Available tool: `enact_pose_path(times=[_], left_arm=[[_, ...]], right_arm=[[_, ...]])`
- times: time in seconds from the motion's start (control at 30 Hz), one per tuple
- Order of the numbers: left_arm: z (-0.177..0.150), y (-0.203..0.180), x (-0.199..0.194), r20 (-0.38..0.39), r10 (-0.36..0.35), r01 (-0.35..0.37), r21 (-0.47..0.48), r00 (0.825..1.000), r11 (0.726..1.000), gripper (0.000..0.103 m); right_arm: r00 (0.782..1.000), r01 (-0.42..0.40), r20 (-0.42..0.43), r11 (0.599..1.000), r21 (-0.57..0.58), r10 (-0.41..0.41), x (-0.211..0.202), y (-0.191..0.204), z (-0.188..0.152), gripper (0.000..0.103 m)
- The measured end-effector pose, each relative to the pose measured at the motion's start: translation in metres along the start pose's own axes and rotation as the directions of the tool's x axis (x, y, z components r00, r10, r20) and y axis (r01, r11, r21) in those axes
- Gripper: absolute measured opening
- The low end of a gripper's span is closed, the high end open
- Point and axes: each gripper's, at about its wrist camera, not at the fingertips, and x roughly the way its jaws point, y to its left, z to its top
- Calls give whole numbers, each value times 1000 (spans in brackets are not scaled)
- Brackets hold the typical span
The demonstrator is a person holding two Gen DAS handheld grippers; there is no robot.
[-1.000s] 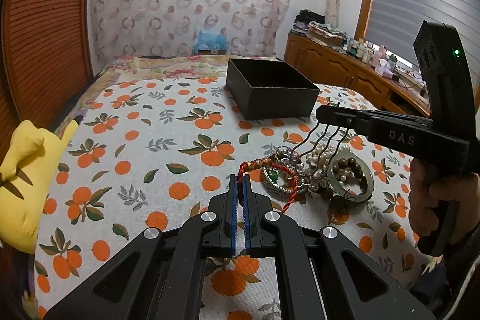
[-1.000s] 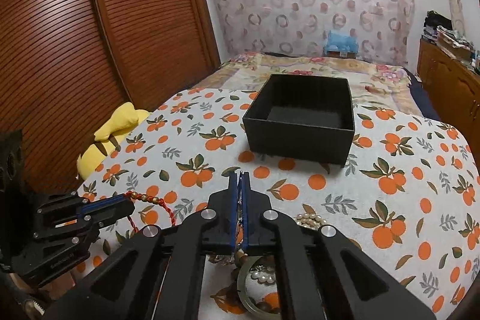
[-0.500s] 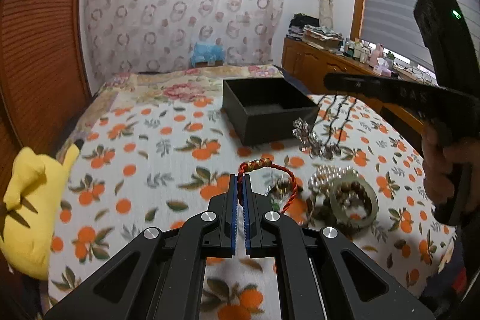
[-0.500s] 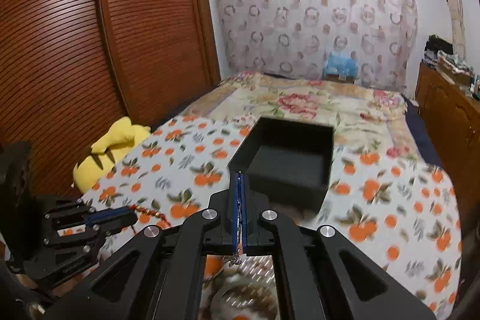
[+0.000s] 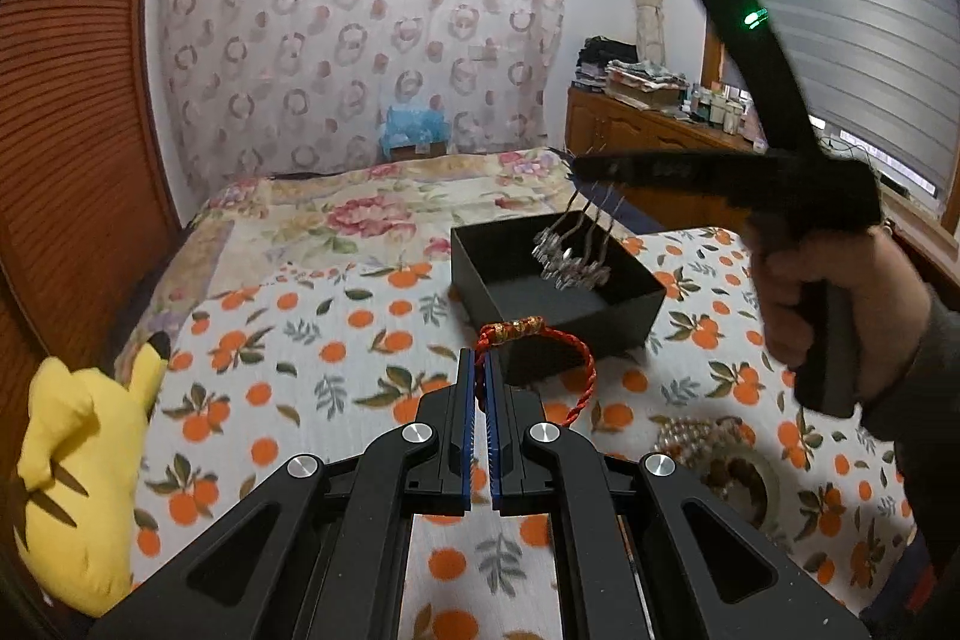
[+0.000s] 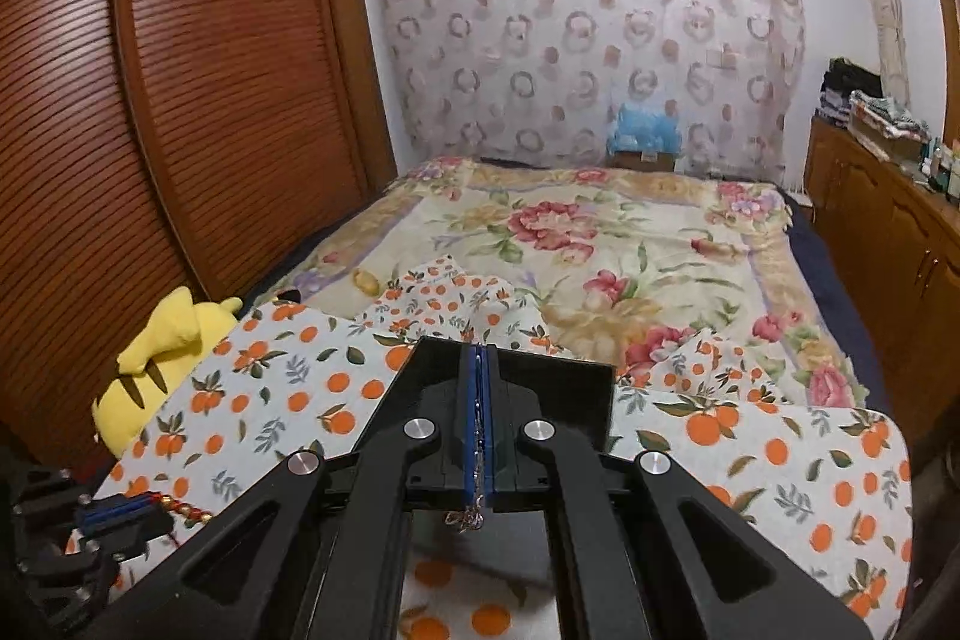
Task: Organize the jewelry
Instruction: 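Carry both items to the black box and release them inside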
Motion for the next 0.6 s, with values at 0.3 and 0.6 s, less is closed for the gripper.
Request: enact_pose_path(times=[0.3,0.6], left_arm=[[17,5,22,-13,6,-6,0,1000,1000,3],[38,-9,48,-15,19,-19,28,1000,999,3]], right_arm=[[991,-66,-114,997,28,68,33,1,-18,8],[998,-27,-59,999,36,29,0,-35,-26,41]])
